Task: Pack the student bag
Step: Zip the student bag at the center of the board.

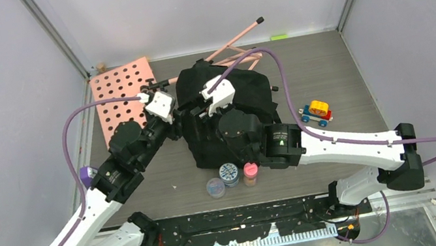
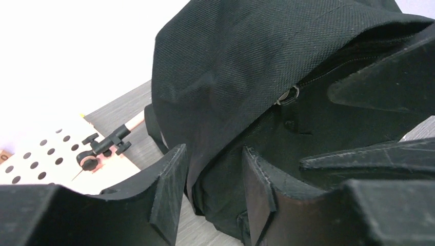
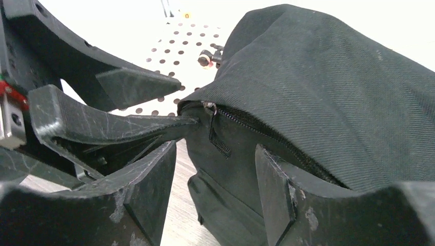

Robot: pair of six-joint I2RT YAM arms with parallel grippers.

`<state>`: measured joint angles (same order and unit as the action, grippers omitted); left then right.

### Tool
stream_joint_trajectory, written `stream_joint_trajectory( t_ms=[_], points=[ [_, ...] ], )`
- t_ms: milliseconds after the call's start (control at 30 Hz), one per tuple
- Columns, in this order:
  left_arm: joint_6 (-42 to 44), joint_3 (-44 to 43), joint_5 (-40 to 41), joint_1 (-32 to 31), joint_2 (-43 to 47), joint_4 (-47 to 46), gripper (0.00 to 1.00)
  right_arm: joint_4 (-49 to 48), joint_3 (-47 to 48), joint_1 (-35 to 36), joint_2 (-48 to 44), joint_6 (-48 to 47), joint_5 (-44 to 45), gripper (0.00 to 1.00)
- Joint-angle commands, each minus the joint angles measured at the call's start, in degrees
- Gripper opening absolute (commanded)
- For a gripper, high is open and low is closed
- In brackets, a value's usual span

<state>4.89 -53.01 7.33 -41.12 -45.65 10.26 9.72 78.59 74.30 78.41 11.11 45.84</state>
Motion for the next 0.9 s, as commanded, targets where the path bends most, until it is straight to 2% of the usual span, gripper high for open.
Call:
stream_joint_trajectory(
  t_ms=[0,133,267,333,367,400,433,567,867],
  points=[
    [0.23,-1.11,-2.97,0.50,-2.20,-5.69,0.44,-3.26,1.50,-1.39,1.32,-0.90,0.34,0.63],
    [-0.13,-1.39,-4.64,0.52,-3.58,-6.79,0.41,-3.05,3.26,-1.67,3.51,-2.61,-0.10,0.61],
    [-0.26,-0.67,-4.57,0.52,-3.49,-8.03,0.24,-3.35,4.83,-2.29,5.64,-3.56,-0.73,0.57],
    [-0.27,-0.69,-4.40,0.52,-3.52,-7.86,0.12,-3.70,5.43,-2.39,6.37,-4.12,-0.57,0.47],
    [-0.19,-0.69,-4.10,0.52,-3.55,-7.58,0.07,-3.76,5.79,-2.45,6.70,-4.49,-0.14,0.36],
    [-0.01,-0.75,-3.78,0.52,-3.50,-7.27,0.03,-3.70,5.96,-2.43,6.73,-4.54,0.26,0.30],
    [0.46,-0.82,-3.30,0.52,-3.58,-6.87,0.00,-3.63,6.16,-2.44,6.64,-4.53,0.81,0.18],
    [1.96,-1.35,1.64,0.67,-3.80,-4.98,0.00,-2.86,5.47,-2.42,4.99,-2.97,0.48,0.03],
    [1.04,-3.14,6.95,1.08,-3.66,-3.24,0.00,0.34,0.34,-2.50,-1.64,2.18,4.66,0.00]
  ],
)
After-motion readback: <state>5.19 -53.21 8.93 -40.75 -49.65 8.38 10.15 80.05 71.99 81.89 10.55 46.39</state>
